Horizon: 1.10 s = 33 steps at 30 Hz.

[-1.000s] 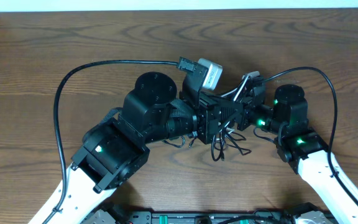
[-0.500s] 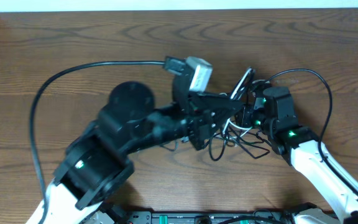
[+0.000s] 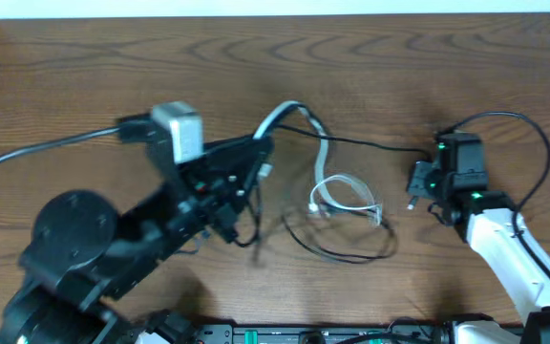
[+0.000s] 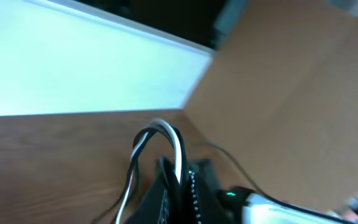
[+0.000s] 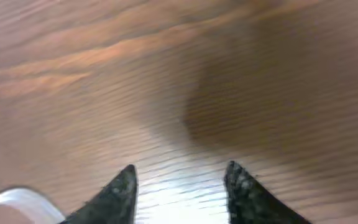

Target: Untangle cables

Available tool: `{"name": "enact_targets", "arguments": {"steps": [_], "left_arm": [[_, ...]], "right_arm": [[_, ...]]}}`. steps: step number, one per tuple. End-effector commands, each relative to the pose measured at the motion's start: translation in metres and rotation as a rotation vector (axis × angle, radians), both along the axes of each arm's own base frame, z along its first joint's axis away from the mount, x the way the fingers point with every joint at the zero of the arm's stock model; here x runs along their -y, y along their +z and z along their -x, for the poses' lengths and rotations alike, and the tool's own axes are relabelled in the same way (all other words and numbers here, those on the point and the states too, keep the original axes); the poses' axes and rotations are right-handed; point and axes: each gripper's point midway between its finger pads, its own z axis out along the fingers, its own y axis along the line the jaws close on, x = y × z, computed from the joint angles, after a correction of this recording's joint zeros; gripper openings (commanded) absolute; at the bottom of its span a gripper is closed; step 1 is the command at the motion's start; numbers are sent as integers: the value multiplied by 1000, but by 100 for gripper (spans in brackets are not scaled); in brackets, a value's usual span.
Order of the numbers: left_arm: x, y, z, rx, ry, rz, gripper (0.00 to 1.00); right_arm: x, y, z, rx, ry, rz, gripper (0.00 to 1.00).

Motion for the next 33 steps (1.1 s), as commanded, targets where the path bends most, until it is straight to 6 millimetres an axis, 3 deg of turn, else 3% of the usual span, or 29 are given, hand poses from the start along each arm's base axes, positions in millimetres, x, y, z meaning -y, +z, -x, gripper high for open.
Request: {"name": "enact_targets", "arguments": {"steps": [1,4,9,13,14,16,20,23,27,32,33], "left_arm": [[-39,9,-9,49,208,-23,7],[-37,-5,-14,3,212,-59,8],[-30,-23,-26,-53,209,-103,7],[-22,-34,-38,-89,208,-131,7],[-18,-37,-44,-96,208,-136,7],[-12,-38,-53,-94,208,-138,7],[2,-38,-76,-40,200,-176,7],[14,-52,-95,-32,191,-236,7],[21,-86,-122,-105,224,-315,7],[37,-141,-146,-230,206,-411,7],[41,-160,-151,-277,195,-441,7]], "right_arm": [[31,-7,4,-29,-111,-1,47],[31,-6,2,-22,-107,-55,52],[9,-2,-1,-6,-10,-156,69],[-24,9,-1,30,188,-262,82],[-45,19,1,66,318,-334,86],[-69,33,7,113,463,-427,91],[-94,53,19,156,602,-569,96],[-100,57,26,153,642,-611,99],[-97,49,29,121,627,-584,99],[-79,25,33,22,527,-480,99],[-74,18,37,-10,504,-459,99]]}}
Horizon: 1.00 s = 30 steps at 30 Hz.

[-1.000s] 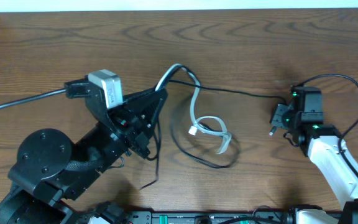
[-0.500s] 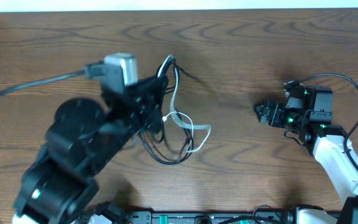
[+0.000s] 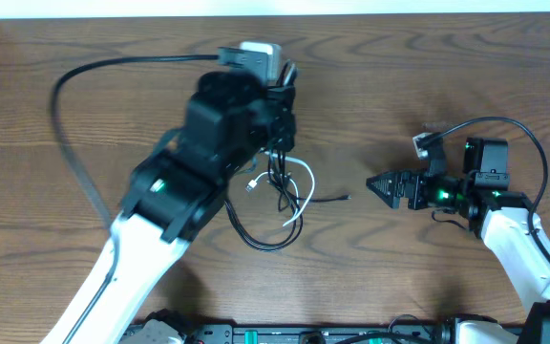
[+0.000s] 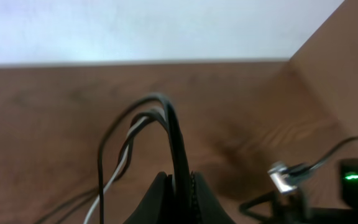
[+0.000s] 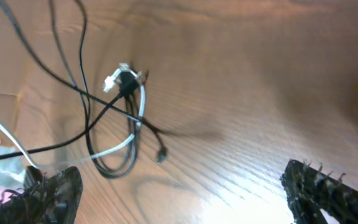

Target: Untangle cables

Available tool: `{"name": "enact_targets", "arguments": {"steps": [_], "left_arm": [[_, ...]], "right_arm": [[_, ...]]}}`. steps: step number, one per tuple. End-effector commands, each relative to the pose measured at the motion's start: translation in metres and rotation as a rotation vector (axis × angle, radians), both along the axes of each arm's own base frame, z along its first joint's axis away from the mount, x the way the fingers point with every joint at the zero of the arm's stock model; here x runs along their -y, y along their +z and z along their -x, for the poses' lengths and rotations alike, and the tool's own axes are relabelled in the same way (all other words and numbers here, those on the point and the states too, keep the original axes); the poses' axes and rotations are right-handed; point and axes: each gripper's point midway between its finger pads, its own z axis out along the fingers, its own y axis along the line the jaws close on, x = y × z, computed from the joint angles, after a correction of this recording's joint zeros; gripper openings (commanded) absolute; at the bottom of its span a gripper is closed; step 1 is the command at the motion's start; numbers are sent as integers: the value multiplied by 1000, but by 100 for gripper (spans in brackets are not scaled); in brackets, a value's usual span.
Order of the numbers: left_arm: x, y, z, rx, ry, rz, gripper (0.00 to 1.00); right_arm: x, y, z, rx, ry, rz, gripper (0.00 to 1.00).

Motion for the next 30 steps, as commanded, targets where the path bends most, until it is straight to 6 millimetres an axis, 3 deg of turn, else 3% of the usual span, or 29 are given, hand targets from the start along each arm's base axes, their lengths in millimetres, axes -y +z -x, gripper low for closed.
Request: {"name": "enact_targets", "arguments": {"steps": [1,8,16,24,25,27,29,30], "left_arm": [[7,-37,-16,-87,-1,-76,7],[33,-114,-22,-301,-92,-128,7],[43,-156,-35,-404,-52,-119,8],[55,-178,-31,-493,-77,-86,9],[56,-180,-30,-498,-81,-85,17],[56,-181,-31,-500,-80,-87,56],[57,-179,-32,-492,-81,-83,79],[57,-177,-33,-484,-81,-79,85]], "right_arm": [[15,-19,5,-52,-40,106,99],[40,-43,17,-149,-112,269,99],[45,-45,17,-154,-125,299,99],[45,-45,17,-155,-126,300,99],[45,-46,17,-155,-126,300,99],[45,-46,17,-155,-126,300,99],[46,-46,17,-156,-127,302,99],[46,-46,17,-156,-127,302,99]]}}
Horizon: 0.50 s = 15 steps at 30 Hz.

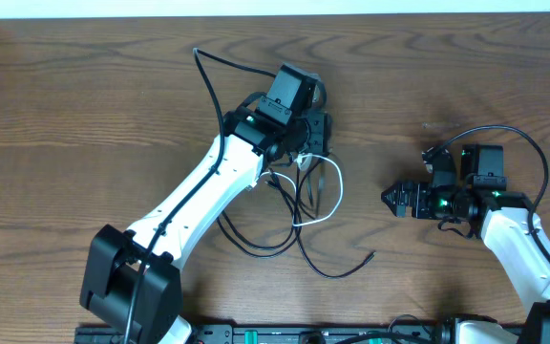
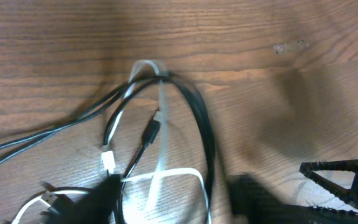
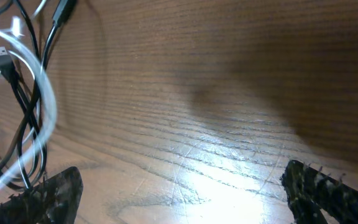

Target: Untangle cables

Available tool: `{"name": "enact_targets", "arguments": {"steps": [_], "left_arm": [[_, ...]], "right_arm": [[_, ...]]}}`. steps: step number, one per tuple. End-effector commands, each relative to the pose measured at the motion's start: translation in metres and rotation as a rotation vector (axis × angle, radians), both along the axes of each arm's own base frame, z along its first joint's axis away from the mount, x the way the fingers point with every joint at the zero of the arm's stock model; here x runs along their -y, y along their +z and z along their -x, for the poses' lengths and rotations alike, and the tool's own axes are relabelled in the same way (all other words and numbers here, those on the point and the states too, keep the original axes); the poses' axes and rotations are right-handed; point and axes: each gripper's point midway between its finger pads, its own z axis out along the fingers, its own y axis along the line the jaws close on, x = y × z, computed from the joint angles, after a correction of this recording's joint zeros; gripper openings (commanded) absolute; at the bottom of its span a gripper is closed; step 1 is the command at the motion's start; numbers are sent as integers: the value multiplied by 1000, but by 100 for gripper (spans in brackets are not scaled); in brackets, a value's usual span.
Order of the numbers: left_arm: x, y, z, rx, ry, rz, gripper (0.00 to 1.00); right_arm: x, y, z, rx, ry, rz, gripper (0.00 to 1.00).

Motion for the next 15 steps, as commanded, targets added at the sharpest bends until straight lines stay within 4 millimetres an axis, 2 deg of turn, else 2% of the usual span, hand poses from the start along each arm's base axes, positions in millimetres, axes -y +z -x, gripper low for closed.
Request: {"name": "enact_targets", "arguments": {"steps": [1,5,8,11,15], "left_arm": [[5,12,-5,19,-1,35,88],[6,29,-8,61,-11,49,90],[-5,41,-11,115,19,14,91],[-24,37,-14,131,83,-74,91],[-61,18,-8,79,178,-240,90]], "right_arm": [[1,-2,1,0,9,9,99],[1,-2,1,0,9,9,99],[1,-1,-1,7,8,9,99],[4,-3,-1,2,-5,22,99],[16,-7,-2,-24,-79,70,99]]}}
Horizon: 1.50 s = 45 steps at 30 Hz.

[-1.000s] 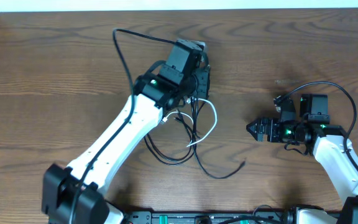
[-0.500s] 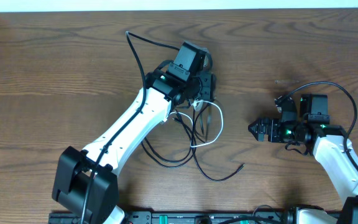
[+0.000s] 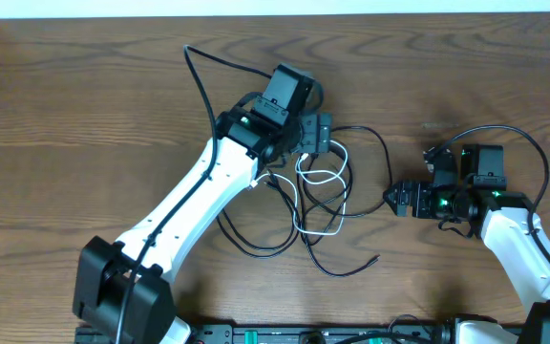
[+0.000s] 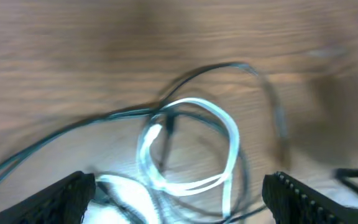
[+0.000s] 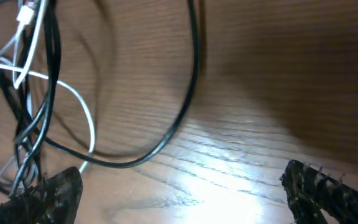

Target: Untangle cables

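A tangle of white cable point(image 3: 325, 179) and thin black cable point(image 3: 386, 162) lies on the wooden table point(image 3: 84, 115) at the centre. My left gripper point(image 3: 316, 130) hovers open over the tangle's back edge. In the left wrist view the white cable point(image 4: 194, 143) loops below the left gripper point(image 4: 179, 208), and nothing sits between the fingers. My right gripper point(image 3: 395, 199) is open just right of the tangle, facing it. The right wrist view shows the black cable point(image 5: 188, 112) curving ahead of the right gripper point(image 5: 179, 202).
A larger black loop point(image 3: 256, 239) lies at the tangle's front left, and a loose black end point(image 3: 374, 256) points front right. The left arm's own black lead point(image 3: 203, 72) arcs toward the back. The right arm's lead point(image 3: 533, 153) loops at the far right.
The black cable now bulges out to the right, close to the right gripper, and the white loops have shifted. Both grippers stay open in nearly the same places.
At first my left gripper held the white and black cables, shut, left of centre. Then it held them high near the table's back while the right gripper faced them open. After that the left gripper was open over the dropped tangle, which now spreads wider.
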Available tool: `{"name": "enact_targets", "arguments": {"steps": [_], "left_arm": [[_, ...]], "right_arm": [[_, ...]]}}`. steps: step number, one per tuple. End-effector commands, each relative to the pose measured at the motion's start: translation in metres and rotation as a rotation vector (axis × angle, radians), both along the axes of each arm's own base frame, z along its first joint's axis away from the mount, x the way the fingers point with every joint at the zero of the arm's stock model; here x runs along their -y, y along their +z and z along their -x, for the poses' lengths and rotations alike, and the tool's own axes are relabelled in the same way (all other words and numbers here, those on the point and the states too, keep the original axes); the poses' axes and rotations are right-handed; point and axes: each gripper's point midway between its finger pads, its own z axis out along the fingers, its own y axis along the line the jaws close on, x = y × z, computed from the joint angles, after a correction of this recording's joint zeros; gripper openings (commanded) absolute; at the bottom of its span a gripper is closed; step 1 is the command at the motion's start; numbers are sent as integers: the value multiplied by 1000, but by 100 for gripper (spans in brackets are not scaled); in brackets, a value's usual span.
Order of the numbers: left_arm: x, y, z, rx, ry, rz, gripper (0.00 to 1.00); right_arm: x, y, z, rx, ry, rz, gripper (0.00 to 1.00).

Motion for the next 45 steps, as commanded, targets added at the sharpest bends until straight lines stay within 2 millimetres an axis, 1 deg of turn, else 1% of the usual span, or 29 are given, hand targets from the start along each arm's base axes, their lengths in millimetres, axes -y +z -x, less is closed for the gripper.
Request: {"name": "enact_targets", "arguments": {"steps": [1,2,3,7,10,18,25,27,28,31,32,34,36,38,40,41,43,45], "left_arm": [[-46,5,-6,30,143,-168,91],[-56,1,-1,5,171,-205,90],[-72,-6,8,-44,200,-256,91],[-99,-27,29,-163,231,-325,91],[-114,-42,43,-234,246,-367,91],[-123,-69,59,-295,254,-403,91],[-123,-85,59,-289,282,-387,91],[-122,-92,58,-282,283,-382,89],[-123,-95,59,-282,284,-380,82],[-124,-109,66,-296,308,-375,74],[-125,-114,68,-299,306,-378,69],[-126,-122,71,-301,306,-379,64],[-127,-129,72,-294,306,-374,55],[-125,-133,70,-279,308,-363,39],[-123,-135,65,-258,310,-347,15],[-121,-135,61,-241,312,-334,8],[-115,-133,54,-217,311,-306,8],[-101,-130,49,-217,277,-238,8]], "right_arm": [[12,-6,-1,-25,-68,48,99],[12,-6,-1,-26,-71,50,99],[12,-6,-1,-26,-71,49,99],[12,-6,-1,-27,-71,49,99],[12,-7,0,-29,-71,49,99],[12,-8,2,-35,-70,49,99],[12,-8,2,-35,-70,48,99],[12,-8,1,-33,-71,48,99],[12,-8,1,-31,-71,49,99],[12,-8,1,-30,-71,49,99],[12,-8,1,-30,-71,49,99],[12,-8,1,-31,-71,49,99],[12,-8,1,-31,-71,48,99],[12,-7,1,-30,-71,49,99],[12,-7,0,-28,-71,49,99],[12,-7,0,-28,-71,49,99],[12,-7,0,-28,-70,49,99],[12,-7,0,-28,-70,49,99]]}}
